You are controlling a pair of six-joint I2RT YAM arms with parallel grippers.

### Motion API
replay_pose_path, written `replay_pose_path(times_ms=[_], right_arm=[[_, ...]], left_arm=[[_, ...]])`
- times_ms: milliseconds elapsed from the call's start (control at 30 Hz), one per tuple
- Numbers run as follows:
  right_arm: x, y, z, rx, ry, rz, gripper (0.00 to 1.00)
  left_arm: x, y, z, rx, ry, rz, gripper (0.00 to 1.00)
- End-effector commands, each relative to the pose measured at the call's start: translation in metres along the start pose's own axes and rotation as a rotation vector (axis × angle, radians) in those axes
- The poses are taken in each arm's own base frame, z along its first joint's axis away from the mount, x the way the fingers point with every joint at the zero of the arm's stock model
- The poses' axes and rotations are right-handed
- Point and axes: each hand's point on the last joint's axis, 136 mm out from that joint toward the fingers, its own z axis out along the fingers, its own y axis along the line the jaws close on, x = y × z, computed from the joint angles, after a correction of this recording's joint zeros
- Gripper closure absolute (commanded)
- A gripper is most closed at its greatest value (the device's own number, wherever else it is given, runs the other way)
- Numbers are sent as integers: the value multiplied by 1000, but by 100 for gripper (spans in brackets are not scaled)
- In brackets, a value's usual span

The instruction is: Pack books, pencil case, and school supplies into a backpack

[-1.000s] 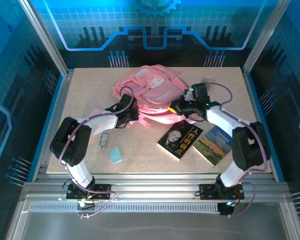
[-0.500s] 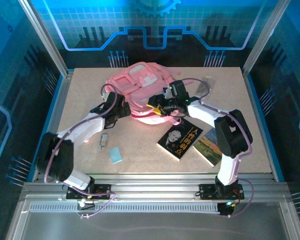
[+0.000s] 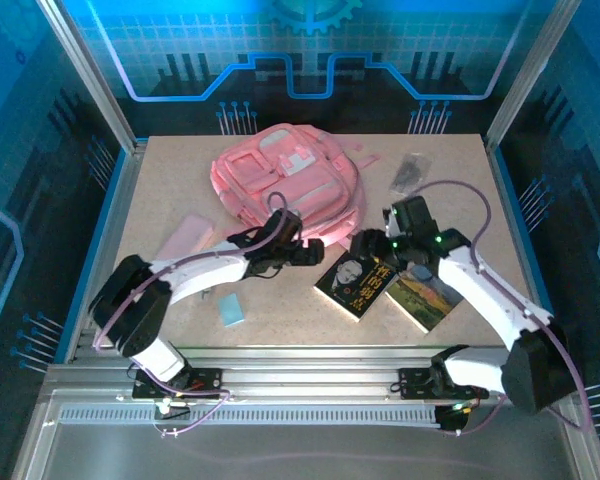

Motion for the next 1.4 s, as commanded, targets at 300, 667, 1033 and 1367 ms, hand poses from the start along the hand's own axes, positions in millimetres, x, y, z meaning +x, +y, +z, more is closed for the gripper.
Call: replay_pose_path(times_ms=[300,667,1033,1367], right_arm=[[59,-68,39,68,62,239,27],[41,-51,48,5,40,228,35],[31,-40,52,-99,34,246,58],[23,-44,50,-80,-22,245,81]], left_arm=[[20,-51,44,126,145,-4,13],[52,-50,72,132,259,-36,19],[59,-55,74,156,287,-45,21],[56,-72,67,228,291,-85,22]])
